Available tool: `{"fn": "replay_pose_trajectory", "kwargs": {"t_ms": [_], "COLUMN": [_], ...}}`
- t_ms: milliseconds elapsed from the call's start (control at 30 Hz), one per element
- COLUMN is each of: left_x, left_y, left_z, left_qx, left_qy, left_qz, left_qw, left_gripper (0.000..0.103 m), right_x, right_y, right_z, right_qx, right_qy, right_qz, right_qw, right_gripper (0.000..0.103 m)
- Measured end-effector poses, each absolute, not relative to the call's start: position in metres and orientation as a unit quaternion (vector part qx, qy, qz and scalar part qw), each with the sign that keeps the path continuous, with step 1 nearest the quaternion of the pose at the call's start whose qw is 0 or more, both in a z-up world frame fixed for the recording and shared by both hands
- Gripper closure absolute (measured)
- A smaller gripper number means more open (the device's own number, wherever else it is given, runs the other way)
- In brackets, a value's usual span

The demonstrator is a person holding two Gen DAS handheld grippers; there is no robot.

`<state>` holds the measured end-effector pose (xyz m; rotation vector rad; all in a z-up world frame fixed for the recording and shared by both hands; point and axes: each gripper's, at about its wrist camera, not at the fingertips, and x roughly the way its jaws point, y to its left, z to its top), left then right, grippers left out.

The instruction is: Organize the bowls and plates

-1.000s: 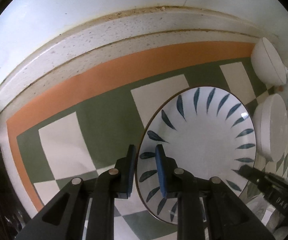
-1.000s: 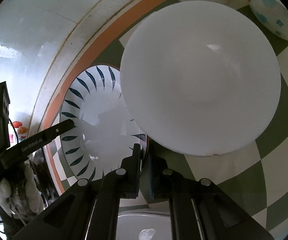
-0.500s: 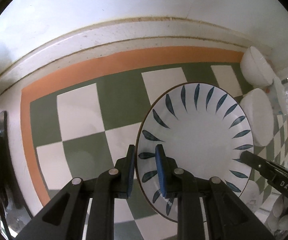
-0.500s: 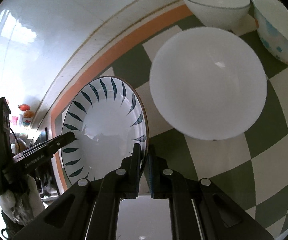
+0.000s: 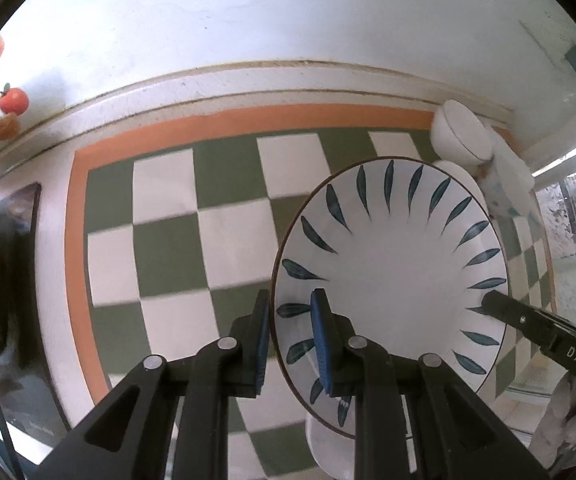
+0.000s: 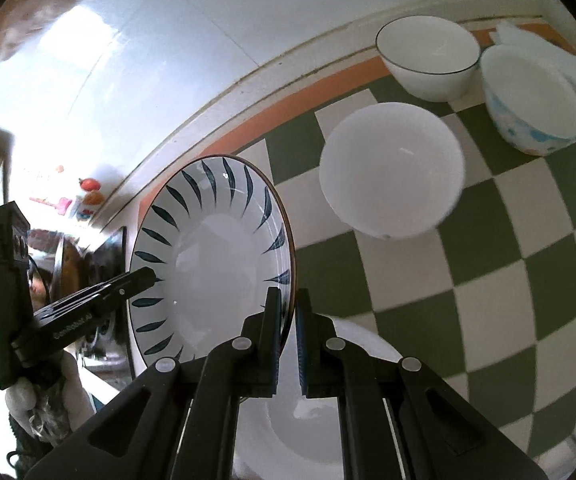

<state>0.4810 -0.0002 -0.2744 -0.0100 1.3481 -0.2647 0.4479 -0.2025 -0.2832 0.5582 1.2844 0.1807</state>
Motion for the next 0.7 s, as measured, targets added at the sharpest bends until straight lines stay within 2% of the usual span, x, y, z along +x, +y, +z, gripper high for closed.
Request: {"fn": "replay_pose_trajectory", "kwargs": {"t_ms": [300,700], "left_x": [0.421,0.382], "left_y": [-0.027,-0.042], "left_z": [-0.282,-0.320], "left_qx": [-0.005,-0.001], "left_qy": [0.635,0.670], "left_qz": [-0.116,-0.098], "left_qw": [0.764,0.735], "left_gripper": [0.086,0.086], "right_x": [0.394,0.355], "right_y": [-0.230,-0.243], "right_z": [-0.275,-0.324], "right_qx": [0.236,0.221], "right_qy": [0.599,0.643], "right_qz": [0.103,0.113], "right_qw": [0.758,0.725], "right_gripper": [0.095,0.095]}}
